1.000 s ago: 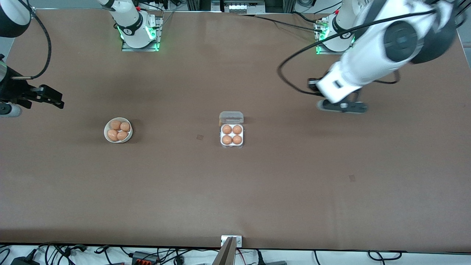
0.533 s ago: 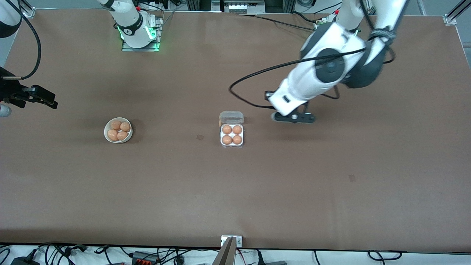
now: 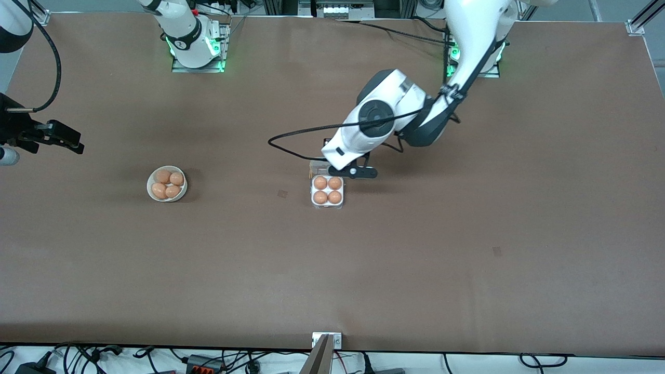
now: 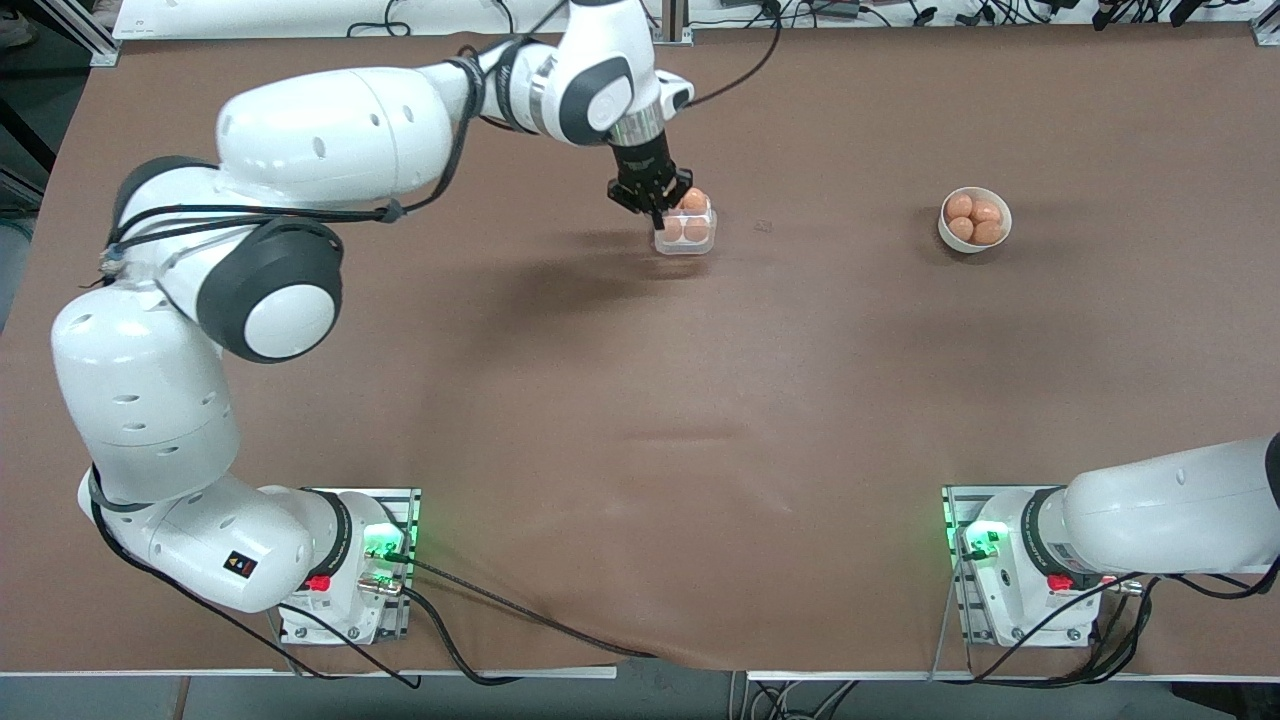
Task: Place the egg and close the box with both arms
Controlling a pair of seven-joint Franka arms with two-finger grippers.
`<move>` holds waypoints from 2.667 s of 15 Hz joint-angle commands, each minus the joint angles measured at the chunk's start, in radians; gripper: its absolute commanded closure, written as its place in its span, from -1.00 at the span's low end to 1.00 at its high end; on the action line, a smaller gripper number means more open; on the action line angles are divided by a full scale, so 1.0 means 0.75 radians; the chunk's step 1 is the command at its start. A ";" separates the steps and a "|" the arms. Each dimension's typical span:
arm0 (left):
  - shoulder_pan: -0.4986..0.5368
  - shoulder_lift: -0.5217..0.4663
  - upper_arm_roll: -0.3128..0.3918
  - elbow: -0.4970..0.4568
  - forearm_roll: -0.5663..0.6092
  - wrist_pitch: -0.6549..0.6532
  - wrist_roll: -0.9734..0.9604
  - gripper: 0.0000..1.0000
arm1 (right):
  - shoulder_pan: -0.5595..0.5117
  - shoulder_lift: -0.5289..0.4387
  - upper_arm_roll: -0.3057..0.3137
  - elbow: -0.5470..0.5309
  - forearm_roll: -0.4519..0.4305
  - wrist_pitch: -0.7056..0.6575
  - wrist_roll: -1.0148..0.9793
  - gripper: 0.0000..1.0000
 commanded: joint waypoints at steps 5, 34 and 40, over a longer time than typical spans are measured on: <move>-0.070 0.053 0.015 0.031 -0.006 -0.021 -0.007 1.00 | -0.026 -0.009 0.026 -0.004 0.027 0.005 -0.008 -1.00; 0.085 -0.038 0.068 0.277 0.221 -0.366 0.185 1.00 | -0.028 -0.009 0.024 -0.002 0.043 0.007 -0.006 -1.00; 0.320 -0.361 0.047 0.087 0.193 -0.487 0.305 1.00 | -0.026 -0.030 0.020 -0.007 0.029 -0.020 -0.026 -1.00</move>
